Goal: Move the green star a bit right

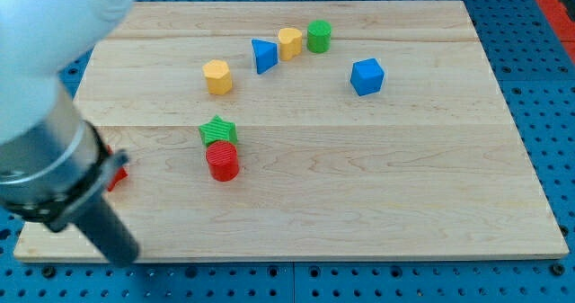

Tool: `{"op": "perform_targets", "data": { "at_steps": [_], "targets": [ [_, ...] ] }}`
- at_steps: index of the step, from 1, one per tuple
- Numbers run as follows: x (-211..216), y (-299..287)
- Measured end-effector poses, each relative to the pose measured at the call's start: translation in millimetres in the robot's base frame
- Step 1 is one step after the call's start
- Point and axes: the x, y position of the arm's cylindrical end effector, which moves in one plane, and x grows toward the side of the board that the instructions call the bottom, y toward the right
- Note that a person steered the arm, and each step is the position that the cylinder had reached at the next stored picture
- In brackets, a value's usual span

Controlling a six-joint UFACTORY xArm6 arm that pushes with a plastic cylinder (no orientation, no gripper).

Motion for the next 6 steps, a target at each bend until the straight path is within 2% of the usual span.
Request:
{"op": "perform_targets", "data": {
  "at_steps": [2,4,6],
  "targets": [
    [-8,83],
    [-78,29],
    [-157,39]
  ]
}}
